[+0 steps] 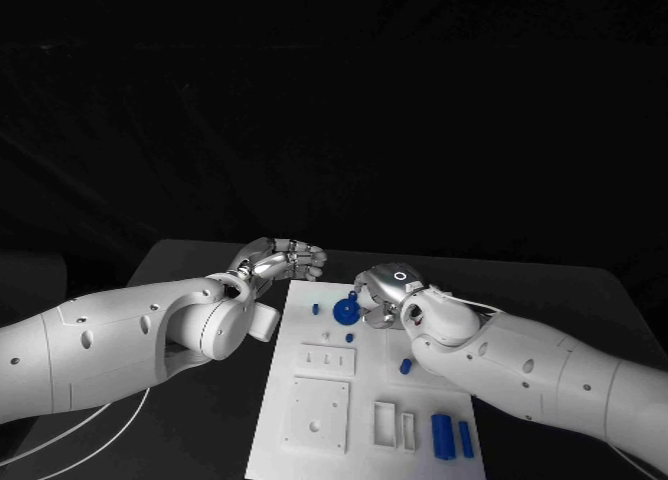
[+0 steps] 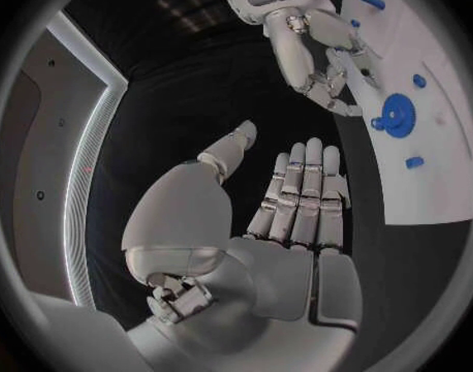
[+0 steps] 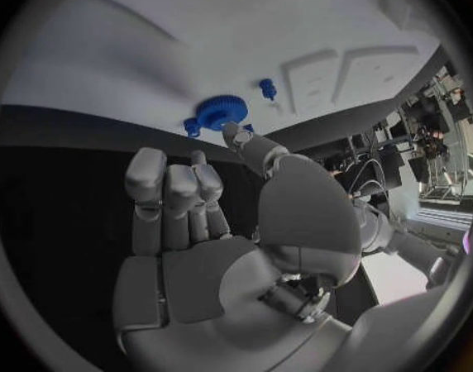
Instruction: Assemble the parts on the task board
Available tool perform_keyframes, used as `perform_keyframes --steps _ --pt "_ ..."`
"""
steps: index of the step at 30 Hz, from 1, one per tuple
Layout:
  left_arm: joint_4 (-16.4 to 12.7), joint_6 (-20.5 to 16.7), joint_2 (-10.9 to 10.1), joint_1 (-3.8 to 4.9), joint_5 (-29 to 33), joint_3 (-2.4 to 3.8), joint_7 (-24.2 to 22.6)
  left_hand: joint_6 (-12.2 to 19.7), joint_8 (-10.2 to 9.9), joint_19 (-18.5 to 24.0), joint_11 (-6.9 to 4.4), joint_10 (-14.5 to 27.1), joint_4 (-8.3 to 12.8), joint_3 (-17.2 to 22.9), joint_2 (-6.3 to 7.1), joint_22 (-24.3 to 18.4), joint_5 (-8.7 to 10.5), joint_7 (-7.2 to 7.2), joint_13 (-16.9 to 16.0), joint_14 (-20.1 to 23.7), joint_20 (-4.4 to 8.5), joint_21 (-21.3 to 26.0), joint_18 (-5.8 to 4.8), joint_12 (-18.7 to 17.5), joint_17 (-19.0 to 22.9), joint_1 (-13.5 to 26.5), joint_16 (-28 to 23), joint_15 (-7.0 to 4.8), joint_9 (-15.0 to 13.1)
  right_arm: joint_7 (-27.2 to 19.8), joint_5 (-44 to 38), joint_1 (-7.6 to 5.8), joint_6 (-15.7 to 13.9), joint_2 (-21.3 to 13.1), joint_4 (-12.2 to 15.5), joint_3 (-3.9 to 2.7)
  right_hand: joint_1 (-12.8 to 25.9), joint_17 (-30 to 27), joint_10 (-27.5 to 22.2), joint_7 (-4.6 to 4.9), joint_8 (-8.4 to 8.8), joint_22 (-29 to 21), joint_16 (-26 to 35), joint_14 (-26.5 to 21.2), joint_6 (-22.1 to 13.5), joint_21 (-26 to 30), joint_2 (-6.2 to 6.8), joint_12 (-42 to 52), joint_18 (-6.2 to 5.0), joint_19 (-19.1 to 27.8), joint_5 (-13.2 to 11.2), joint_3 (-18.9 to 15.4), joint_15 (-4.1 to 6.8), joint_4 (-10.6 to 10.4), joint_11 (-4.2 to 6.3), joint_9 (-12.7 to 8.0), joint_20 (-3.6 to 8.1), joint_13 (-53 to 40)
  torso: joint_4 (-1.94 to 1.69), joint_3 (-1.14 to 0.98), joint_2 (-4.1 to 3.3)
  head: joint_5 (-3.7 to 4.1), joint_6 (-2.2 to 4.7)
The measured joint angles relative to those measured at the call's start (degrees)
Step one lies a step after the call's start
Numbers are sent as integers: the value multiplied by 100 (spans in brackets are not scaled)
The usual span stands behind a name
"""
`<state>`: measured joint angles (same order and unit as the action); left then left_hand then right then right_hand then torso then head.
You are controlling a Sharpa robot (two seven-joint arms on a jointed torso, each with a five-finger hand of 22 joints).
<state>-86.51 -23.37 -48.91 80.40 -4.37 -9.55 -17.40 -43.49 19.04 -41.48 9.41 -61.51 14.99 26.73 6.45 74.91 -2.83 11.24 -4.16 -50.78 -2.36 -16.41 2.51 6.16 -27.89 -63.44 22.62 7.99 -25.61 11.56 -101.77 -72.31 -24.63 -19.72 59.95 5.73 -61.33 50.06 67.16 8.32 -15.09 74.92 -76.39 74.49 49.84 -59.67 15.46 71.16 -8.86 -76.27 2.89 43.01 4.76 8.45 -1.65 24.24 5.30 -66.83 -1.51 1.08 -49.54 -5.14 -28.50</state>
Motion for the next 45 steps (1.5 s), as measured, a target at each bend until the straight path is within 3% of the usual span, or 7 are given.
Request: perform_keyframes --steps 2,6,11,19,28,38,45 --pt "-1 -4 -18 0 -2 0 -5 -21 0 0 -12 -12 14 14 0 0 0 -21 0 0 0 0 0 0 -7 0 0 0 0 -249 203 -59 -39 -165 138 -32 9 4 0 0 0 0 17 0 0 0 -9 0 0 -9 2 -47 0 -6 0 0 -6 2 7 -3 3 -8 15" --pt "40 -6 -13 -1 -11 0 -13 -51 0 0 -25 -65 14 14 0 0 0 -48 0 -21 0 0 -17 0 -18 0 0 21 0 -742 664 -105 -120 -524 431 -170 63 17 1 -1 0 0 17 0 0 22 -109 0 0 12 30 -221 0 94 1 11 16 2 26 -14 11 -12 34" --pt "138 -1 6 -4 -64 -6 -19 -107 26 0 -82 -190 30 29 -34 4 0 -65 -19 -117 0 -1 42 7 -43 34 11 -12 0 -1156 1171 -101 -156 -989 692 -332 63 30 1 -7 -22 0 17 0 -5 22 -169 0 4 23 67 -317 0 159 1 16 25 2 62 -46 41 -24 46" --pt "265 14 12 -13 -176 -9 -36 -164 50 -145 -175 -399 60 27 -58 4 0 -82 -40 -318 83 -88 48 94 -103 58 133 -111 -1 -1709 2177 -102 -108 -1548 556 -386 177 46 -63 -15 -45 -1 64 -9 -13 22 -359 -6 14 91 436 -631 -9 441 -19 23 19 51 146 -118 107 -49 61" --pt "280 42 10 -49 -231 -14 -52 -164 49 -144 -175 -399 60 27 -58 3 0 -82 -40 -318 83 -88 45 93 -104 58 133 -111 5 -2011 2731 -54 22 -1796 183 -388 279 63 -94 -10 -45 -1 100 -10 -8 22 -462 -48 16 118 711 -978 -10 671 9 23 -6 94 212 -191 148 -74 67" --pt "277 75 16 -51 -247 -14 -64 -164 49 -144 -131 -355 88 24 -58 3 0 -82 -2 -286 83 -88 39 48 -101 58 91 -79 32 -2173 2913 148 194 -1648 -366 -387 280 77 -151 14 -45 -1 122 -29 -32 43 -462 -71 18 158 799 -1114 -29 798 16 14 -7 139 229 -192 154 -42 68" --pt "261 98 31 -70 -248 -14 -70 -164 49 -144 -102 -326 88 24 -58 2 0 -82 8 -252 83 -88 15 -14 -93 58 66 -45 45 -2247 2959 319 305 -1450 -795 -386 185 86 -176 16 -45 -1 122 -32 -37 44 -504 -71 19 189 846 -1162 -31 814 11 8 -17 145 212 -174 149 6 53"
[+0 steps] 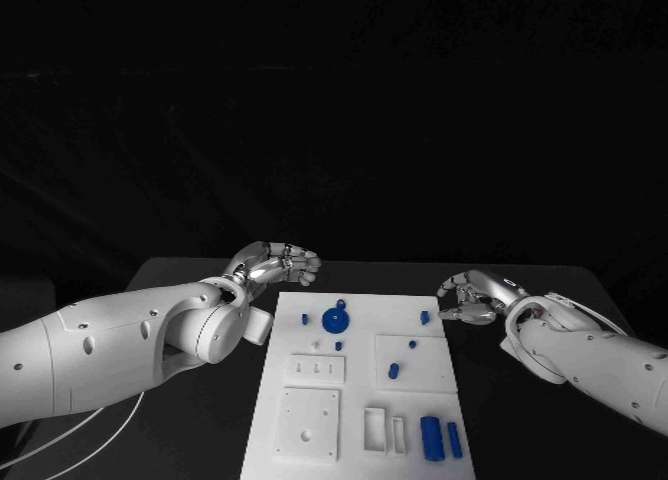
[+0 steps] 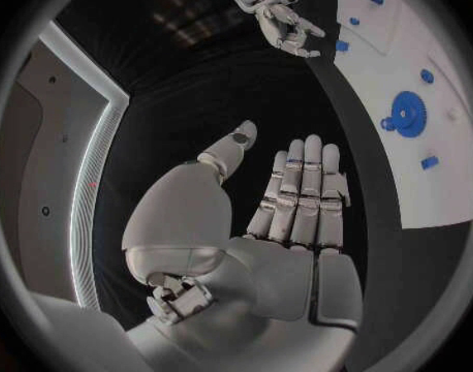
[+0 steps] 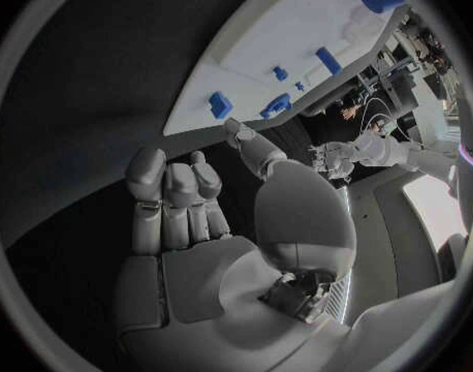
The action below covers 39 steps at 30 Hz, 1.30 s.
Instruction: Assemble the parts on the task board
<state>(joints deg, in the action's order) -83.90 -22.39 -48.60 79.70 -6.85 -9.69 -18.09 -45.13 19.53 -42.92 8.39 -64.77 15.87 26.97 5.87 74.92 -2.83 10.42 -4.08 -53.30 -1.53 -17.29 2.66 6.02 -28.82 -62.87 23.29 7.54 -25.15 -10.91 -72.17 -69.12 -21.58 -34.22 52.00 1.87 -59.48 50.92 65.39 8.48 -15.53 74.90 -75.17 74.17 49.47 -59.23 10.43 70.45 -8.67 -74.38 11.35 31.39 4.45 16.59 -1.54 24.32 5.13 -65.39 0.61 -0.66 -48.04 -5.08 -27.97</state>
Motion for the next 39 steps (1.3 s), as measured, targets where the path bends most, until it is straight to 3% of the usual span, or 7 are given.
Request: perform_keyframes --steps 13,24,30,39 --pt "-10 25 3 -5 -1 -1 -3 0 0 0 20 20 0 0 0 -2 0 0 3 5 0 0 -3 -4 5 0 -22 5 0 -78 65 135 130 186 -237 -1 -98 11 -29 8 0 0 0 -16 -29 0 -42 0 3 20 63 -63 -16 0 -9 -6 -1 4 -7 22 -5 1 -47" --pt "-71 33 -17 -5 -2 -1 -3 0 -1 0 20 20 0 0 0 -2 0 0 2 6 0 0 -6 -4 4 0 -22 5 5 -90 113 215 204 330 -375 0 -171 19 -32 -2 0 0 23 -19 -40 0 -115 0 5 40 64 -78 -18 16 -13 -6 -22 -3 -3 29 -5 -7 -81" --pt "-92 34 -32 -5 -2 0 -3 0 -1 0 20 20 14 14 0 3 0 0 2 6 0 0 -8 -4 4 0 -22 5 4 -88 139 248 212 408 -484 0 -232 30 -40 -11 0 1 23 -28 -49 0 -176 0 4 60 -92 -78 -27 16 -21 -7 -43 -7 -4 29 -5 -21 -103" --pt "-124 36 -57 -4 -2 2 -3 0 -1 2 20 20 14 14 0 2 0 0 2 6 -2 0 -12 -4 4 0 -22 5 4 -75 173 253 207 450 -540 -1 -232 30 -40 -9 0 4 23 -17 -47 0 -176 1 4 60 -115 -62 -16 0 -22 -12 -43 -15 -3 29 -4 -42 -131"
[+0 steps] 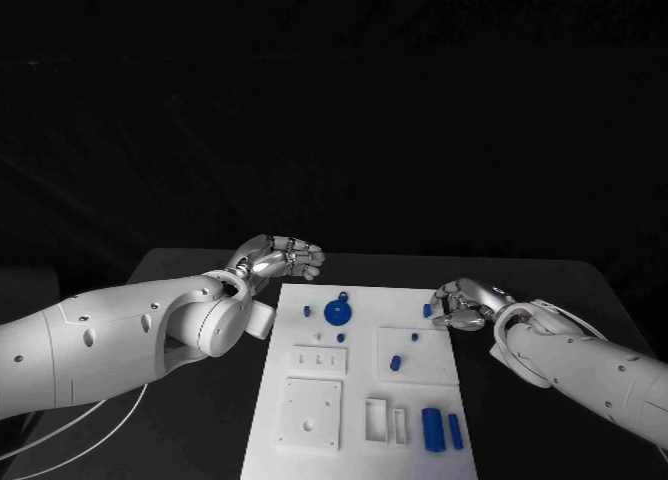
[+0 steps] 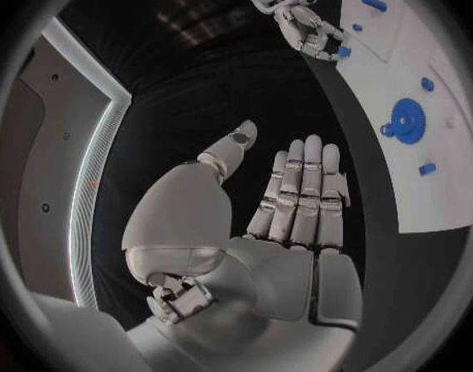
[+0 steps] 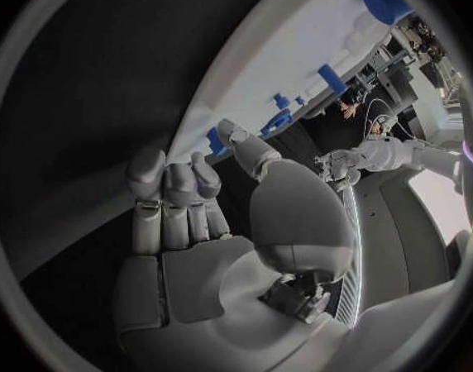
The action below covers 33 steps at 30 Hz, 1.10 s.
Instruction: Assemble the parts on the task board
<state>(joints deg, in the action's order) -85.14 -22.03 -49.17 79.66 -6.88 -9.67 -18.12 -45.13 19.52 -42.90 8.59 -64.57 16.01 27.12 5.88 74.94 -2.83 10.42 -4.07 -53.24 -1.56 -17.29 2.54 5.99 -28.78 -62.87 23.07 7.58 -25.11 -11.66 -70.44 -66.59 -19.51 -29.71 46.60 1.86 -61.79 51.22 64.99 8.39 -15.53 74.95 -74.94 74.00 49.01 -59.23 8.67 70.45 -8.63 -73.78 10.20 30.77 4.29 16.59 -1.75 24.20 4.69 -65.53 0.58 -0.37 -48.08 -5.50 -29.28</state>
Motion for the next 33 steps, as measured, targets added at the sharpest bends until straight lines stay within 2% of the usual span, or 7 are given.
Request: perform_keyframes --steps 17,20,25,27,29,33 --pt "-49 8 -7 1 -1 2 4 0 -4 19 0 0 0 0 0 -1 0 0 0 0 -19 0 -2 0 0 0 0 0 5 7 41 0 36 144 -19 0 1 13 1 -40 0 -1 0 0 40 0 -1 0 0 -2 -49 27 0 -24 0 -5 -2 -19 9 -1 12 -9 -37" --pt "-49 9 -8 1 -1 2 4 0 -4 19 0 0 0 0 0 -1 0 0 0 0 -19 0 -2 0 0 0 0 0 5 8 42 0 45 156 -19 0 4 21 1 -88 -27 -1 0 0 88 0 -63 17 0 -9 -88 48 0 -15 0 -5 -10 -33 9 -1 13 -9 -41" --pt "-49 10 -13 2 -1 3 5 0 -4 19 0 0 0 0 0 -1 0 0 -1 0 -19 0 -3 0 0 0 0 0 5 13 43 0 49 164 -25 0 9 21 1 -90 -39 -2 0 0 90 0 -69 26 0 -10 -93 64 0 1 0 -5 -10 -33 9 -1 15 -11 -45" --pt "-49 10 -16 2 -2 3 5 0 -4 19 0 0 0 0 0 -1 0 0 -1 0 -19 0 -3 0 0 0 0 0 4 16 42 0 49 164 -26 0 -71 25 16 -130 -78 -2 0 14 137 0 -149 26 0 -10 -385 194 14 -15 14 7 -10 -38 10 -1 16 -12 -48" --pt "-50 10 -17 2 -2 3 5 0 -4 19 0 0 0 0 0 -1 0 0 -1 0 -19 0 -3 0 0 0 0 0 4 20 40 0 50 165 -26 0 -74 28 25 -167 -102 -2 23 28 195 0 -152 26 -1 -11 -535 298 28 -27 23 13 -10 -38 10 -2 16 -15 -49" --pt "-50 11 -17 2 -2 3 6 0 -4 19 0 0 0 0 0 -2 0 0 -1 0 -19 0 -3 0 0 0 0 0 4 29 34 0 50 166 -26 0 -74 36 27 -183 -108 -2 23 30 242 0 -152 26 0 -14 -665 436 29 -38 24 13 -13 -38 13 -3 18 -16 -51"
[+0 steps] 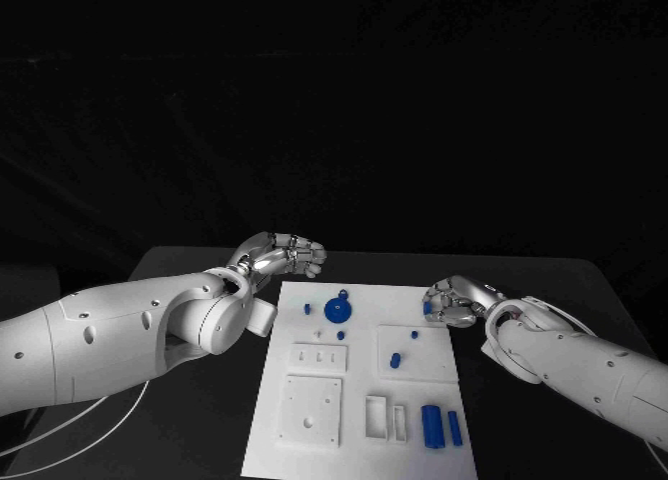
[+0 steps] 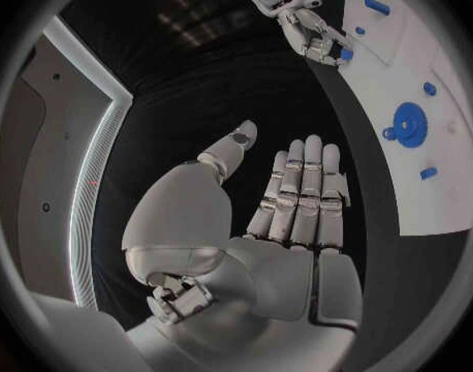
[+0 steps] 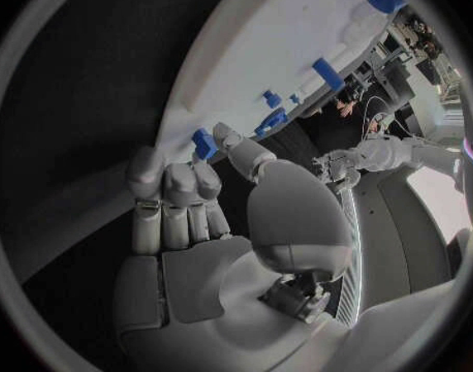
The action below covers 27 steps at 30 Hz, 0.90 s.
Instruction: Assemble the parts on the task board
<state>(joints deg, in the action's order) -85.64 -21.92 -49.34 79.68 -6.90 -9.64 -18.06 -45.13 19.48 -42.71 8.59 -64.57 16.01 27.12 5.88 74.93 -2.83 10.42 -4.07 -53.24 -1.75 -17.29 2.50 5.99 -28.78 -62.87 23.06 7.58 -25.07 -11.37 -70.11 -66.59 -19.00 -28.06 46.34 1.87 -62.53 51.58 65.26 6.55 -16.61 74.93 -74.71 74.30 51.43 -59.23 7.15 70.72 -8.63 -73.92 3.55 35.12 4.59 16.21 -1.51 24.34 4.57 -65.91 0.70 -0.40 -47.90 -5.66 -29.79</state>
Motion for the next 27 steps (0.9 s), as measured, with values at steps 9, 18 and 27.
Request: perform_keyframes --steps 9,18,27 --pt "0 2 -1 0 -1 0 2 0 0 0 0 0 0 0 0 0 0 0 0 0 0 0 -3 0 0 0 0 0 0 30 -24 0 -3 9 -9 0 -45 9 41 -39 -46 0 0 -1 79 0 -45 0 0 -8 -27 223 41 -2 39 -1 -8 -11 2 -8 1 -1 -4" --pt "1 3 0 0 -2 0 4 0 0 0 0 0 0 0 0 -1 0 0 0 0 0 0 -6 0 0 0 0 0 -1 60 -54 0 -8 29 -4 0 -45 19 60 -63 -46 -1 0 1 105 0 -45 22 0 -17 -27 261 43 -8 39 -1 -17 -11 4 -7 1 4 -4" --pt "0 4 -7 0 -2 0 5 0 0 0 0 0 0 0 0 -1 0 0 0 0 0 0 -8 0 0 0 0 0 0 120 -96 0 -46 30 20 0 -45 32 110 -125 -115 -1 0 23 196 -22 -45 30 0 -27 -27 353 66 -26 69 22 -27 -35 1 -6 1 15 -8"
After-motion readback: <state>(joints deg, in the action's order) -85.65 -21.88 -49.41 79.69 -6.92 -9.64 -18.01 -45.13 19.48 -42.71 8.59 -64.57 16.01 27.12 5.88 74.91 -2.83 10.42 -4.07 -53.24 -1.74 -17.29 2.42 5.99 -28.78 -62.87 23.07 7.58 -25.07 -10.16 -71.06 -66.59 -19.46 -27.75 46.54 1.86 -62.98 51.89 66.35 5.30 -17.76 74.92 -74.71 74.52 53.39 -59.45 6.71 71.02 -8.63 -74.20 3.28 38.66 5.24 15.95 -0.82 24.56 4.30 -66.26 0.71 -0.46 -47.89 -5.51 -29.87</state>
